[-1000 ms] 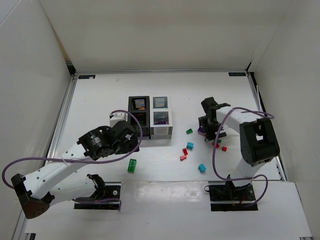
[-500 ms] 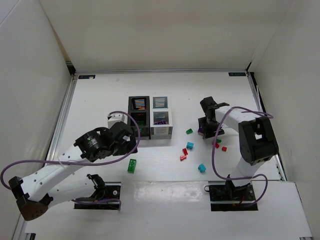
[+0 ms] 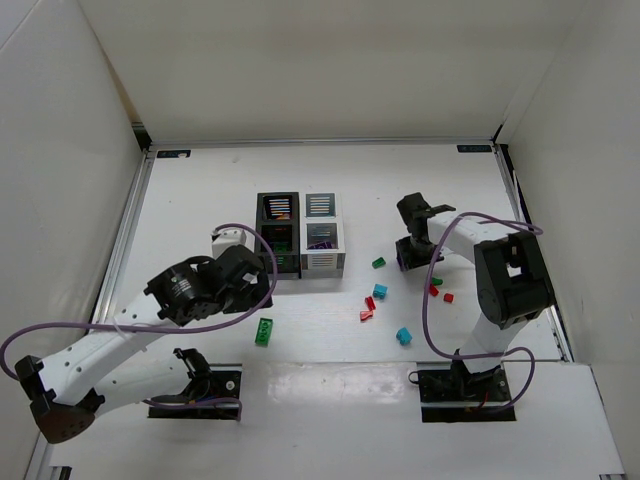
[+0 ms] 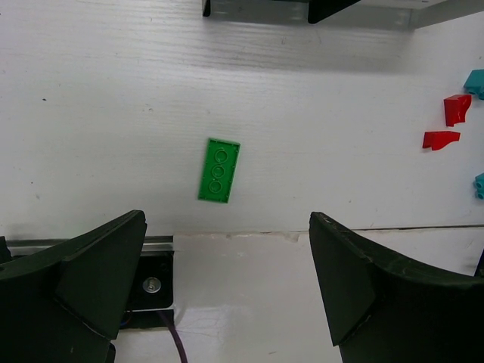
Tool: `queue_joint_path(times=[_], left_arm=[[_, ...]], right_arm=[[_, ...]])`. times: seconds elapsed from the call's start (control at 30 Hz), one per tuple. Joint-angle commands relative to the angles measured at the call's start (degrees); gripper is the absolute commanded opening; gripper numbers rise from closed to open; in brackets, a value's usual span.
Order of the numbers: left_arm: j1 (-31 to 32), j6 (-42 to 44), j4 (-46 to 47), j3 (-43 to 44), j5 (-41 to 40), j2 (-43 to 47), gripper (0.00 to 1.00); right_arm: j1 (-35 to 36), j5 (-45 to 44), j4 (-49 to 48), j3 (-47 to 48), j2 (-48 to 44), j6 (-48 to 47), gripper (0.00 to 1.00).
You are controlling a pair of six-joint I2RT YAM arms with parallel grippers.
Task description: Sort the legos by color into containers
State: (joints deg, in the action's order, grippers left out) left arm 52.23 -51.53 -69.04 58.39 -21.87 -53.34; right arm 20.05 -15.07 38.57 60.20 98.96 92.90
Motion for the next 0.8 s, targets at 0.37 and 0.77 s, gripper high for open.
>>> queue_joint_path(times=[0.37,0.77], left_arm=[[-0.3,-1.0,-0.8,-1.2,-1.0,2.5,1.0],[-0.5,-5.6,-1.2,-4.2,-0.9,3.5,1.0]], right_arm=[[2.8,-5.2,3.3,5.0,1.1,-10.0,0.28],[20.5,-13.6,4.9,19.8,-9.2,-38.4,0.23]])
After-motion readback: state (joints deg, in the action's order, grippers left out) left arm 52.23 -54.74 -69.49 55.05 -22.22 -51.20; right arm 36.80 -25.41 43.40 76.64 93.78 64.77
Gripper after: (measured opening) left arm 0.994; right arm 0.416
